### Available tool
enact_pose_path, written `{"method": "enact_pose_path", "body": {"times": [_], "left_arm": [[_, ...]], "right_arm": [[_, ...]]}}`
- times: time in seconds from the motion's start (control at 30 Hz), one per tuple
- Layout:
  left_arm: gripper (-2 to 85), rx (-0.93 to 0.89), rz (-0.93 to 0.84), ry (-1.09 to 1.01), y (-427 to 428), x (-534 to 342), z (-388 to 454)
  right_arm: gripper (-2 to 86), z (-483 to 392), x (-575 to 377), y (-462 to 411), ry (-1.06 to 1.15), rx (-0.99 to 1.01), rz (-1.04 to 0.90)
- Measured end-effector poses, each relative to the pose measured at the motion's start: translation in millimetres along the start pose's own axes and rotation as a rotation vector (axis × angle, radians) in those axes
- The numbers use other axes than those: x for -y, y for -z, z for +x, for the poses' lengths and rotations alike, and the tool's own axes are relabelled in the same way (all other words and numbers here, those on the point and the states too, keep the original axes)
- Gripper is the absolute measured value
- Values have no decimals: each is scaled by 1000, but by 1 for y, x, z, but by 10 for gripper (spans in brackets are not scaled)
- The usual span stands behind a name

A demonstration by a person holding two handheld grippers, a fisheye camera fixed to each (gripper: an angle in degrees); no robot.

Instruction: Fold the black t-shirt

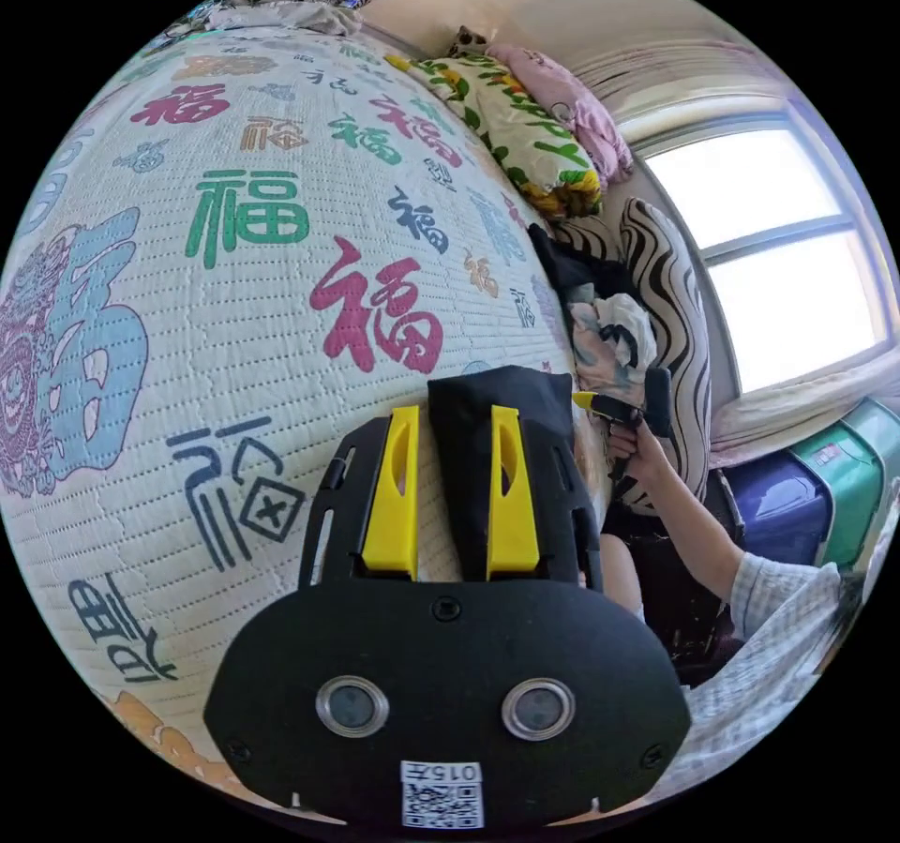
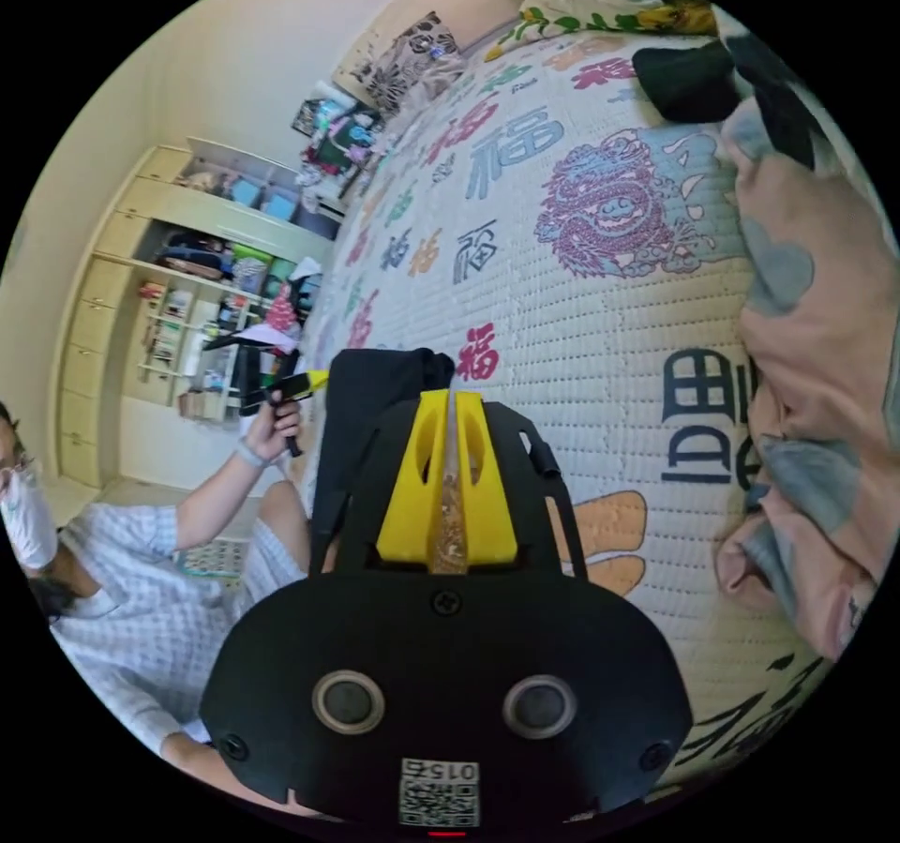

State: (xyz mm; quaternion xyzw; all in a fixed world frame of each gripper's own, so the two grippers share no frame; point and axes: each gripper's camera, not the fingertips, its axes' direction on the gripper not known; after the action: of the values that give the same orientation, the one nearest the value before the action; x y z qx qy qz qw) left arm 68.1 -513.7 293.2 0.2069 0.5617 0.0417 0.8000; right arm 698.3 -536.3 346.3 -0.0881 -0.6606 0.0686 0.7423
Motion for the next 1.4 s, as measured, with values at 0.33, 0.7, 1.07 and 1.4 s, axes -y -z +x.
{"method": "enact_pose_path", "body": {"times": [0.33,0.7,1.07,1.4], "left_arm": [[125,-310,-1,-4,-21,14,-84],[31,-434,-74,-147,-39,48,-75],[31,-225,-111,-658,14,8,49],[16,-60,-254,-907,-10,-176,122]], "right_arm": [[128,19,-5,-9,52,274,-49],[24,-26,-11,5,148,237,-105],[13,-139,-74,35,526,35,-91],[17,-202,-233,-19,762,-240,-332]]}}
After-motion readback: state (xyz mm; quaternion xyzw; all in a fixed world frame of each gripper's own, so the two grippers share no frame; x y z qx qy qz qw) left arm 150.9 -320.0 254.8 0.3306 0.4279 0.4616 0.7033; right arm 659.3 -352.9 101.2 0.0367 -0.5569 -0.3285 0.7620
